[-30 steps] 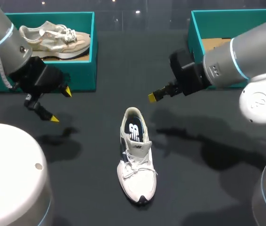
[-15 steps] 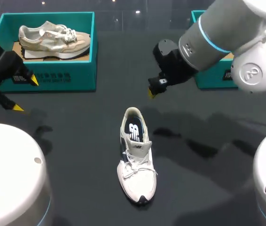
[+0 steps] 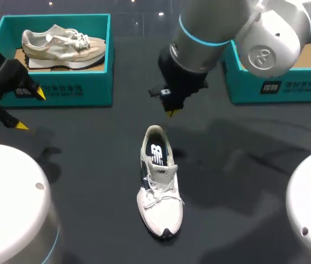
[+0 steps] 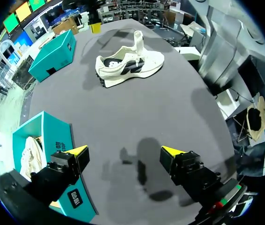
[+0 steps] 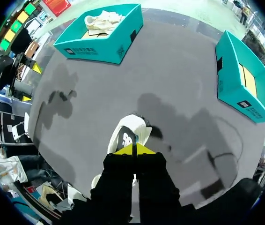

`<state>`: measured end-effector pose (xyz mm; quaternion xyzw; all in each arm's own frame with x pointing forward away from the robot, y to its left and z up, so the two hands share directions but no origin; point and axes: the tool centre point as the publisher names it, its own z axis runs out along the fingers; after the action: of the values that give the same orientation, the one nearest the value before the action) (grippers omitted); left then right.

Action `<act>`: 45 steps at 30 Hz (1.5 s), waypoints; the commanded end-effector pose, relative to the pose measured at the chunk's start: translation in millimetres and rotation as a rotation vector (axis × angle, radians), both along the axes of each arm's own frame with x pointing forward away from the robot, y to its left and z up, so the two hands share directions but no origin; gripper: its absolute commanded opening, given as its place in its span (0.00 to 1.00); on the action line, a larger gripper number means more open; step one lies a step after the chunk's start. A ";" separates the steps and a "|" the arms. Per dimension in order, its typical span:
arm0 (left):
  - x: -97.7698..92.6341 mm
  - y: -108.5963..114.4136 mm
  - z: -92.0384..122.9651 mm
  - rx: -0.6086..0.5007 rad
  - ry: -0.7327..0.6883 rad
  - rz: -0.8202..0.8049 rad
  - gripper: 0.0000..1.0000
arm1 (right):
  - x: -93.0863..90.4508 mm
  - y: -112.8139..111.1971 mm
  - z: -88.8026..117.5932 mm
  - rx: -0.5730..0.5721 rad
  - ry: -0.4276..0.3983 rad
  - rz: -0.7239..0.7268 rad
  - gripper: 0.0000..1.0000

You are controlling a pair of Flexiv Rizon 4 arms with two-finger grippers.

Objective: Take the shoe out of the shoebox, open the shoe tongue, remove and reinsert the insole, then place the shoe into the shoebox

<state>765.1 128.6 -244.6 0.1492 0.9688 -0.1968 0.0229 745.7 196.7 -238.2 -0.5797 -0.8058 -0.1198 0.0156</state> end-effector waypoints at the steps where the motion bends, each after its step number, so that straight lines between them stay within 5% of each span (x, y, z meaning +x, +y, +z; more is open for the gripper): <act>1: -1.0 0.4 0.3 0.002 -0.001 0.000 1.00 | -11.4 32.4 -22.0 -0.275 -0.057 -0.168 0.00; 5: -1.0 0.4 0.3 0.002 -0.001 0.000 1.00 | -27.4 31.2 -34.6 -0.278 -0.071 -0.346 0.00; 16: -1.0 0.4 0.3 0.002 -0.001 0.000 1.00 | -27.4 31.2 -34.6 -0.278 -0.071 -0.346 0.00; 23: -1.0 0.4 0.3 0.002 -0.001 0.000 1.00 | -25.7 30.2 -70.3 -0.308 -0.070 -0.389 0.00; 32: -1.0 0.4 0.3 0.002 -0.001 0.000 1.00 | -35.0 26.5 -90.3 -0.392 -0.071 -0.443 0.00; 43: -1.0 0.4 0.3 0.002 -0.001 0.000 1.00 | -35.0 26.5 -90.3 -0.392 -0.071 -0.443 0.00; 45: -1.0 0.4 0.3 0.002 -0.001 0.000 1.00 | -30.7 25.5 -104.0 -0.406 -0.071 -0.459 0.00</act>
<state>764.5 128.6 -244.8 0.1488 0.9688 -0.1966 0.0237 719.3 216.8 -326.6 -0.6835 -0.7167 0.0267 -0.1362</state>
